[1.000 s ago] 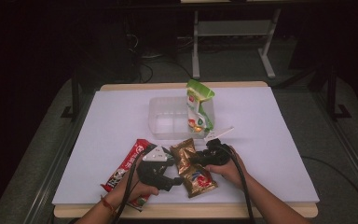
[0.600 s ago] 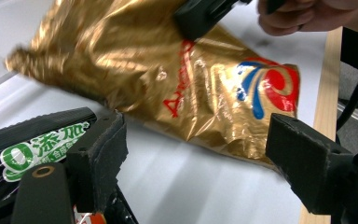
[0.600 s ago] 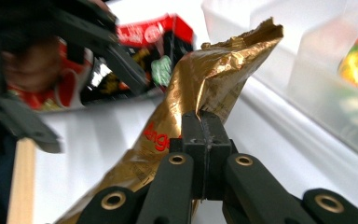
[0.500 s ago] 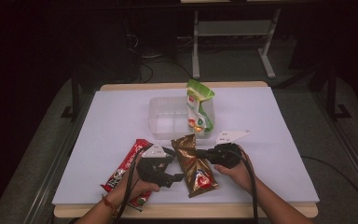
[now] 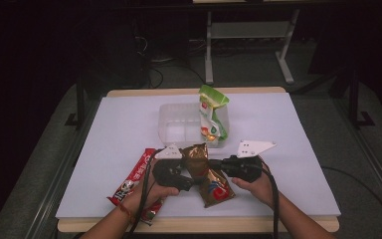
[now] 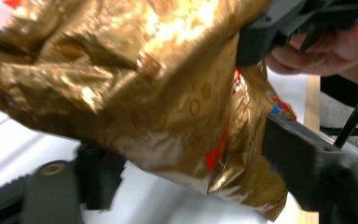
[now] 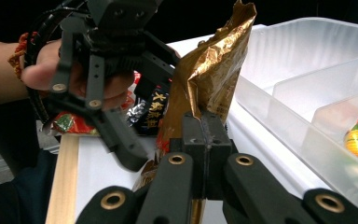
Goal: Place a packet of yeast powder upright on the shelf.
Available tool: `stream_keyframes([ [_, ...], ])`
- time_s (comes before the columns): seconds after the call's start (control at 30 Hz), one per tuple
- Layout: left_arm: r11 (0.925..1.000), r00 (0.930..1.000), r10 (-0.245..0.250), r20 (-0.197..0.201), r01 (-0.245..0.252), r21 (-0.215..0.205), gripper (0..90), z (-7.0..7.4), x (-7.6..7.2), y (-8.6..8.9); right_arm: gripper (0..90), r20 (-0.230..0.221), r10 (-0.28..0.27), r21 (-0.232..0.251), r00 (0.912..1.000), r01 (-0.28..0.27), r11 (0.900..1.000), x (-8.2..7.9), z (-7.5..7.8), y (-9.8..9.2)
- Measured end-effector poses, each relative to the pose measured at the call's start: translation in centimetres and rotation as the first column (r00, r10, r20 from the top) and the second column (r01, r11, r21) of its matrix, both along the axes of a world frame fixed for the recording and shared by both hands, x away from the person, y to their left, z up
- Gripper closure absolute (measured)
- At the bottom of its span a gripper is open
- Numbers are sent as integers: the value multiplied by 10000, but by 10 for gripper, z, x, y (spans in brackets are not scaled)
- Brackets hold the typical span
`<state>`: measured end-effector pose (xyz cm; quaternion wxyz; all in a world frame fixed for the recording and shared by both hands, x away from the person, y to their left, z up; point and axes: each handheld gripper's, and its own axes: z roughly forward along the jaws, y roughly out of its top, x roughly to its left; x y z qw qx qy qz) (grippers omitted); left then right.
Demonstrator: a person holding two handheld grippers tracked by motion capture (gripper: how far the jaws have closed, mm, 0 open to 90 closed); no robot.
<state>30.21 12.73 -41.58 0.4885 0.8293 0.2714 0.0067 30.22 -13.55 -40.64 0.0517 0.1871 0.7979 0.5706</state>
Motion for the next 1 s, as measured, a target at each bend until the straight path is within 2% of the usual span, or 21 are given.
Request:
stream_keyframes([
  [0.03, 9999, 9998, 131, 146, -131, 38, 342, 1, 1, 1, 896, 24, -33, -9, 10000, 33, 10000, 0, 0, 0],
  [0.1, 9996, 9995, 111, 280, -103, -263, 470, 3, 1, 5, 882, 83, -60, 12, 9999, 60, 10000, 0, 1, -1],
  [0.2, 9988, 9984, 44, 570, -16, -486, 582, 8, 0, 9, 864, 121, -252, -113, 9996, 253, 9996, 1, 2, -2],
  [0.27, 9990, 9968, 38, 795, -2, -445, 631, 10, -2, 10, 835, 101, -303, -105, 9995, 304, 9995, 2, 3, -3],
  [0.43, 9989, 9939, -70, 1097, 121, -457, 681, 11, -4, 12, 770, 152, -423, -222, 9990, 426, 9988, 2, 6, 0],
  [0.5, 9989, 9932, -9, 1167, 63, -462, 687, 12, -5, 13, 701, 113, -515, -138, 9986, 517, 9986, 2, 8, -1],
  [0.7, 9980, 9912, 120, 1317, -36, -634, 697, 14, -7, 15, 555, -22, -1083, -78, 9941, 1083, 9941, 5, 14, -19],
  [0.77, 9981, 9899, 86, 1415, 2, -617, 700, 15, -8, 15, 523, 383, -1352, -615, 9901, 1374, 9886, 5, 17, -23],
  [0.83, 9978, 9894, 104, 1447, -7, -669, 703, 15, -8, 15, 492, 640, -1544, -955, 9859, 1600, 9825, 5, 18, -25],
  [0.93, 9974, 9889, 101, 1484, 6, -719, 708, 16, -9, 15, 432, 1148, -1731, -1665, 9782, 1907, 9674, 4, 19, -26],
  [1.0, 9970, 9878, 145, 1553, -26, -768, 710, 18, -9, 15, 399, 1280, -1769, -1977, 9759, 1999, 9597, 4, 19, -26],
])
